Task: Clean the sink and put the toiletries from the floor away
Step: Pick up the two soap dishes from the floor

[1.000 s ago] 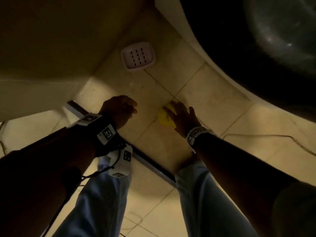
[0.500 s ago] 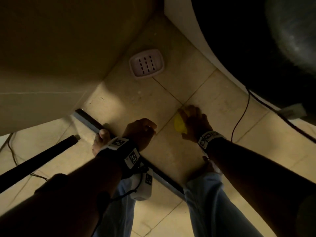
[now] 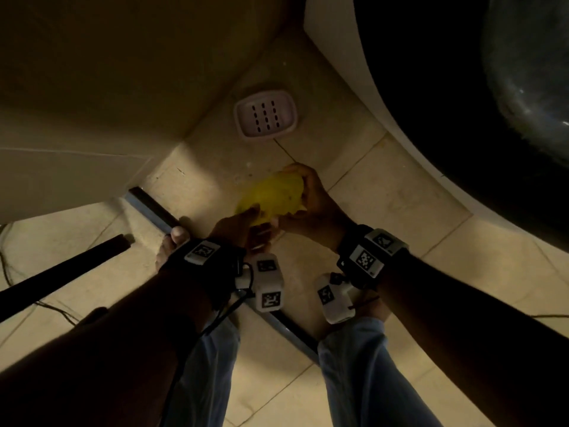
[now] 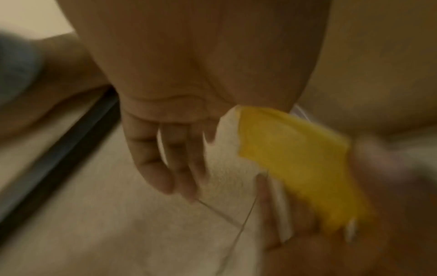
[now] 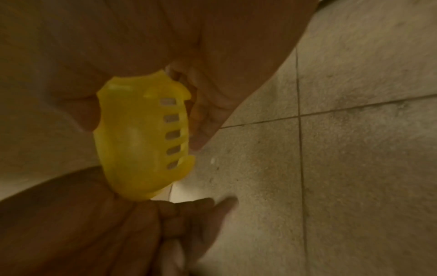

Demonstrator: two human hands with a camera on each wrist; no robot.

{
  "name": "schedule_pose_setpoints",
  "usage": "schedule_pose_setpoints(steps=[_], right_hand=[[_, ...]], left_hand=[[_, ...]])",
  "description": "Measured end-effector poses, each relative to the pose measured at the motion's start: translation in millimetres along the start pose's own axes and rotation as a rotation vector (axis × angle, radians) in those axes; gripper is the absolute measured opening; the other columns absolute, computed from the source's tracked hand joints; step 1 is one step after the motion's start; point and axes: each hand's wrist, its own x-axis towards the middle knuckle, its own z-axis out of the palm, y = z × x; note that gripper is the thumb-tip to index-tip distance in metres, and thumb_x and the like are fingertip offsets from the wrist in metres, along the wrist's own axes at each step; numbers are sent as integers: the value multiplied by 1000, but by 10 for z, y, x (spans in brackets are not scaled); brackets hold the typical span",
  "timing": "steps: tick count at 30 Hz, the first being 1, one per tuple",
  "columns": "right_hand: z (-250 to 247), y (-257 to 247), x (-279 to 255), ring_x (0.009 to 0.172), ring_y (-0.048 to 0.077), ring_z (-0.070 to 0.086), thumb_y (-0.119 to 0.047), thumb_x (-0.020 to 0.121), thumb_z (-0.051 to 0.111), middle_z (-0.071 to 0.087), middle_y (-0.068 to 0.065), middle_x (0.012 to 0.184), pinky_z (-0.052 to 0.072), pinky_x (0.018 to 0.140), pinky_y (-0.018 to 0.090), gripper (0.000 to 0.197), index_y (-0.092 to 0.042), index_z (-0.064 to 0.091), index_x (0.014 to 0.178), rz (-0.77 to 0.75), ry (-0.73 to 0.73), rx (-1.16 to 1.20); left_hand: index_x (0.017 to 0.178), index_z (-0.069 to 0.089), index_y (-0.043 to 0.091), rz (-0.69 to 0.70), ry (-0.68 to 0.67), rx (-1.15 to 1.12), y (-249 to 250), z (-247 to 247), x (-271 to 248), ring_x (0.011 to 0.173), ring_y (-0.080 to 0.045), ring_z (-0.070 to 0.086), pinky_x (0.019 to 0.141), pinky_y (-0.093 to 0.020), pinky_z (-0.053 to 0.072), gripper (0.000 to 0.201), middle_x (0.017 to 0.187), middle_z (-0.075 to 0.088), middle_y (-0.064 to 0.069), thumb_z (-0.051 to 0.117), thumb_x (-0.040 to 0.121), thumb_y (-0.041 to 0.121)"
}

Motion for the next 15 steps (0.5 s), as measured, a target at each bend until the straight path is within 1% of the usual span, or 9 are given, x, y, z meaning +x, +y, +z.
schedule_pose_setpoints(steps=[2,3,4,5,7,8,10,12,15], right_hand=[[-9,16,41,128,21,49,-26,72,88,42,-3,143,55,96,47,91,-38,32,143,42,-48,-181],[-29,29,83,128,20,47,-32,71,89,41,-3,144,53,98,46,95,-38,30,146,39,-63,-332],[-54,31,131,130,21,46,-38,70,89,40,-1,146,50,101,45,99,-38,28,148,20,-75,-477],[-84,26,207,133,23,42,-40,72,87,38,2,148,45,106,45,99,-35,27,151,-1,-84,-638],[-155,-31,407,142,29,31,-40,81,78,29,8,156,38,113,49,95,-28,21,156,-28,-59,-927],[-186,-88,543,146,31,24,-38,85,74,23,9,159,36,114,50,93,-27,17,157,-20,-20,-1059],[-229,-239,848,149,35,14,-37,88,70,12,10,164,35,113,53,93,-28,10,159,-36,73,-1327],[-243,-394,1162,151,37,7,-39,88,69,2,10,166,31,113,58,97,-27,4,159,-46,133,-1487],[-225,-522,1617,153,34,0,-39,87,68,-5,6,167,19,117,63,102,-31,-4,158,-22,87,-1559]], left_hand=[[114,60,14,21,81,53,40,-116,51,37,-11,63,36,-19,48,21,78,63,-9,47,105,27],[123,60,10,24,132,95,67,-190,59,36,-12,62,35,-20,46,28,75,66,-9,44,106,25],[129,58,6,33,162,85,76,-280,106,46,-17,68,38,-22,47,34,81,72,-12,43,107,26],[133,54,5,29,173,34,95,-365,121,67,-24,74,42,-24,47,36,97,73,-15,42,107,26],[144,45,9,19,182,-57,105,-507,157,114,-37,65,56,-32,53,40,133,61,-19,39,108,26],[148,40,12,11,173,-100,107,-579,178,126,-39,56,71,-37,54,43,143,54,-19,36,108,28],[152,31,14,-3,96,-208,120,-683,225,139,-38,42,98,-41,40,47,154,40,-15,23,110,31],[146,38,14,26,118,-205,87,-740,294,128,-37,50,95,-39,38,41,147,45,-14,25,109,28],[136,50,4,189,312,-75,-23,-835,411,79,-25,64,68,-36,54,38,128,61,-22,54,100,14]])
